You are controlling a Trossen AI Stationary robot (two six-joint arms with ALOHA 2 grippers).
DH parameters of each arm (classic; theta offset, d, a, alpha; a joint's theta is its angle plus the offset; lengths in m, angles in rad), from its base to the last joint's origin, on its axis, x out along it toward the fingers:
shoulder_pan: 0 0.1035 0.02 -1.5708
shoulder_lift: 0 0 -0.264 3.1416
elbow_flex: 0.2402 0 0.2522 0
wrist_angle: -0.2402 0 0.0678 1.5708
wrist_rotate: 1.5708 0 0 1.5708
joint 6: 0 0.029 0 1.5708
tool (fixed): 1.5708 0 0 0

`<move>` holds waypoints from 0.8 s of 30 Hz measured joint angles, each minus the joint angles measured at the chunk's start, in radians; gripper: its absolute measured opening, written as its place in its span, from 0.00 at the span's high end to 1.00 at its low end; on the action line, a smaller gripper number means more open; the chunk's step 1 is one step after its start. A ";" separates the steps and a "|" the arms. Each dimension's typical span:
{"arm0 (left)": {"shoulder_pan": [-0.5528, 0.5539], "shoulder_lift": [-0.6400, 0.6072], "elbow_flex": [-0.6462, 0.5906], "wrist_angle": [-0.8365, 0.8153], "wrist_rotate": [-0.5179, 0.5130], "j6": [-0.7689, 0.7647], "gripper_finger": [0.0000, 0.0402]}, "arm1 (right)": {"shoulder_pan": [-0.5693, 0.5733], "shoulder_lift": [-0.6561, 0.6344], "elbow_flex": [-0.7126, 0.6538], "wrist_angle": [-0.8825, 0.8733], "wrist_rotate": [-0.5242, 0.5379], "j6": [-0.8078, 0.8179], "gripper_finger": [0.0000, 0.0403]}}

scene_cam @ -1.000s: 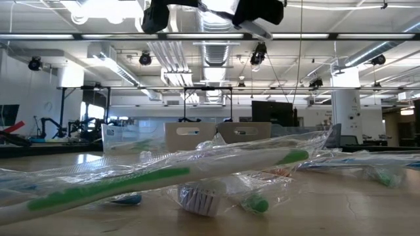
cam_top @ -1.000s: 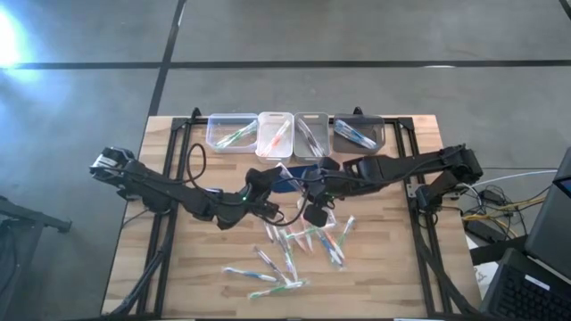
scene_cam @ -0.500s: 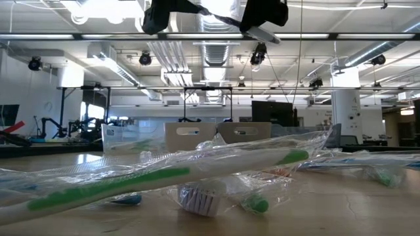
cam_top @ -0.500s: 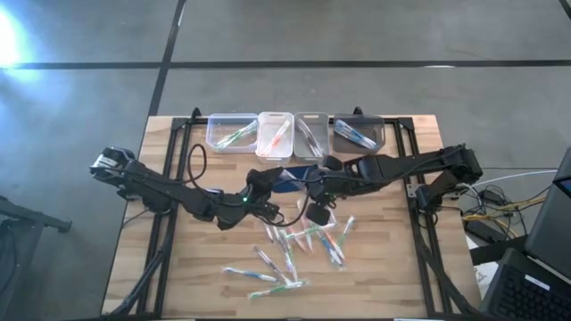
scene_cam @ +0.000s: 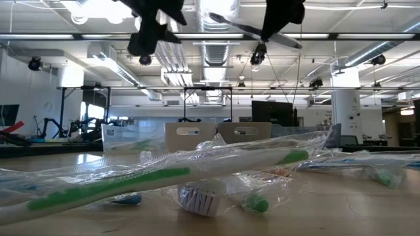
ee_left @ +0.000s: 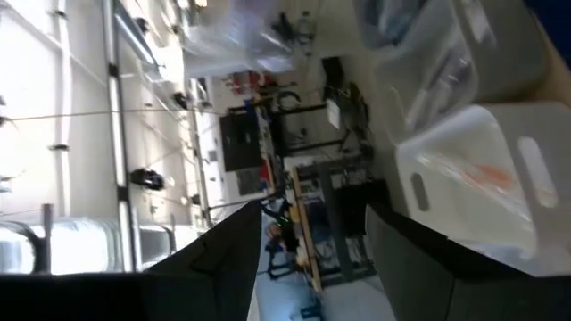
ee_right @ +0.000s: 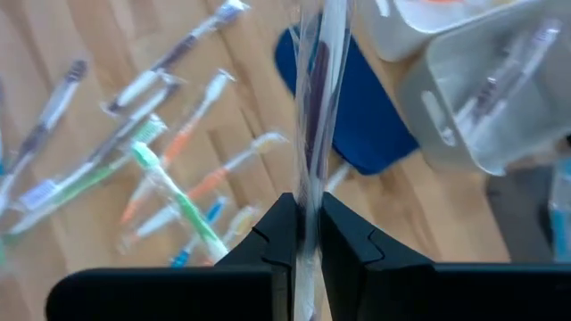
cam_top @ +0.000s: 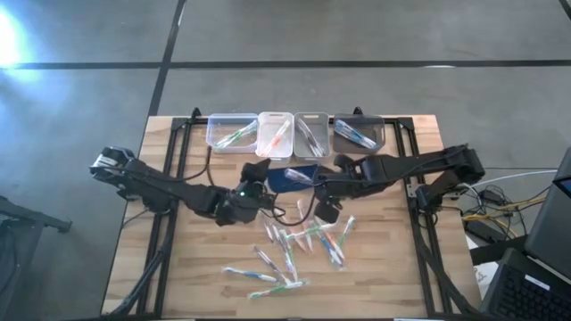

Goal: Pick & Place Toothbrushes
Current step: Put the violet toothbrush into the gray bin

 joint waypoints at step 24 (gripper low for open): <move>0.198 -0.065 -0.213 -0.180 0.832 -0.795 0.50 | -0.306 -0.064 0.000 -0.049 -0.003 -0.052 0.93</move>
